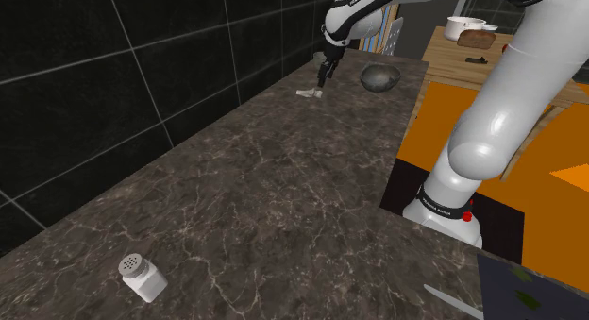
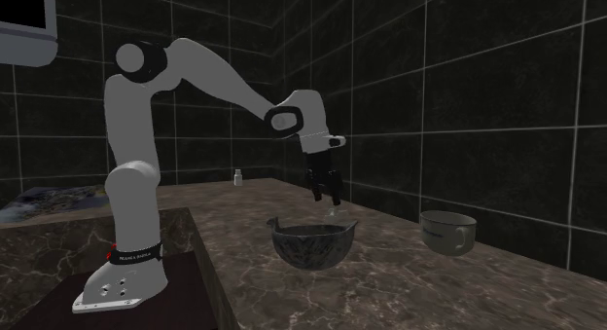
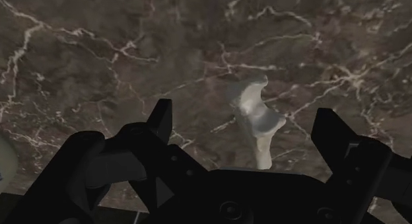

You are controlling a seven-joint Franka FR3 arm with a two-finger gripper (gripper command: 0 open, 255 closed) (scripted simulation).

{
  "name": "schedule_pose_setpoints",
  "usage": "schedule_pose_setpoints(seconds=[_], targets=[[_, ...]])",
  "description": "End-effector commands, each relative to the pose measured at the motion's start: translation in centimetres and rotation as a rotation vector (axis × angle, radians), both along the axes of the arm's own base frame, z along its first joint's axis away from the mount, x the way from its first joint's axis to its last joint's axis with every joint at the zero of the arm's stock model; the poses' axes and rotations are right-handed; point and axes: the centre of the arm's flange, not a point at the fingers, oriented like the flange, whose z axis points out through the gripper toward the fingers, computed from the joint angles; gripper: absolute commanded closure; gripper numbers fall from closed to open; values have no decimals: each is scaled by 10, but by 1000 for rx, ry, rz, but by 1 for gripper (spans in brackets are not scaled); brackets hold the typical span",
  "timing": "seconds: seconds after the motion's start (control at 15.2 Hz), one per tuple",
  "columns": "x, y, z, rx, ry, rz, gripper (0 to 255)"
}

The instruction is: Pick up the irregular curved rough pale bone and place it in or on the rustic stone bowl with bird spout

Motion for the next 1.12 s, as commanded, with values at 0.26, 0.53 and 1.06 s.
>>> schedule_pose_setpoints(seconds=[0.26,0.53,1.06], targets=[[5,0,-18,0,0,0,0],[5,0,-18,0,0,0,0],[5,0,-18,0,0,0,255]])
